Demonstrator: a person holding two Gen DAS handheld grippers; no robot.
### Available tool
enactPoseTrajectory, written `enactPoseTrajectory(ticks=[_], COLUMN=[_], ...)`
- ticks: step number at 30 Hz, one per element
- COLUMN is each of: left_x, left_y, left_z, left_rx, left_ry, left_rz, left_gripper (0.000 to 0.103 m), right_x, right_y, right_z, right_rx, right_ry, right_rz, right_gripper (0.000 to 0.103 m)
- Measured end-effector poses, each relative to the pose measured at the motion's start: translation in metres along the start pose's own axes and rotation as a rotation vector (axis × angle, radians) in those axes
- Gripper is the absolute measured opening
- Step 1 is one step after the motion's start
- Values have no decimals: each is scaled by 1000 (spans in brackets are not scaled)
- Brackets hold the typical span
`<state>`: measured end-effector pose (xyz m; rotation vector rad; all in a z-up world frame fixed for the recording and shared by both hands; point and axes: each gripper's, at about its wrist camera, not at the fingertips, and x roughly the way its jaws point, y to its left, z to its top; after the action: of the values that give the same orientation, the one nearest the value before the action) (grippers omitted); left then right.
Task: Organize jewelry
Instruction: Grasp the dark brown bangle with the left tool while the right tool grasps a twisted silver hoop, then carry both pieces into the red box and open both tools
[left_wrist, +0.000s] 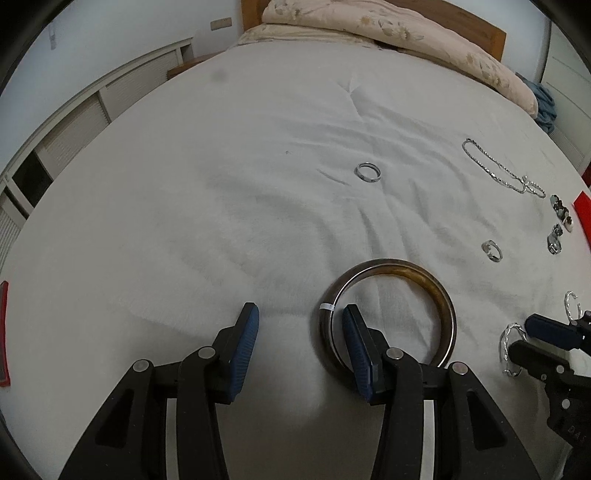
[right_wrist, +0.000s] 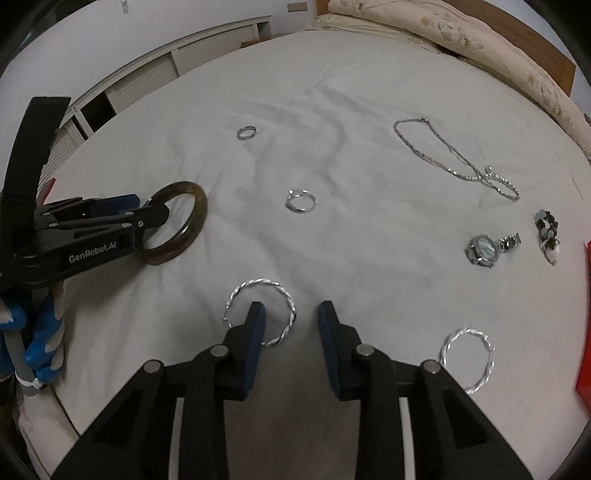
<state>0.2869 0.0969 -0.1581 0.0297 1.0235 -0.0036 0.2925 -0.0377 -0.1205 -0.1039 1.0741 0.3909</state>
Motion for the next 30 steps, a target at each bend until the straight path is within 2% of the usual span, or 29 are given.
enactPoseTrajectory(ticks=[11, 14, 16, 18, 19, 30], left_x=[-1, -5, -6, -8, -9, -24], left_y=[-2, -3, -6, -9, -10, -7], left_z=[-12, -15, -15, -16, -15, -6], left_rx=[5, 15, 32, 49, 52, 22], left_ry=[-82, -99, -106, -108, -106, -82], left_rz=[25, 18, 13, 1, -5, -30], left_gripper=[45, 37, 29, 16, 13, 10], right_x=[10, 10, 10, 9, 9, -19], right_y=[7, 11, 14, 16, 17, 5], right_z=[-4, -11, -12, -11, -9, 1], right_rx=[-72, -77, -87, -90, -89, -37], right_ry=[-54, -80, -92, -96, -97, -128], right_rz=[-45, -51, -58, -60, -60, -36], right_gripper=[25, 21, 10, 5, 5, 4])
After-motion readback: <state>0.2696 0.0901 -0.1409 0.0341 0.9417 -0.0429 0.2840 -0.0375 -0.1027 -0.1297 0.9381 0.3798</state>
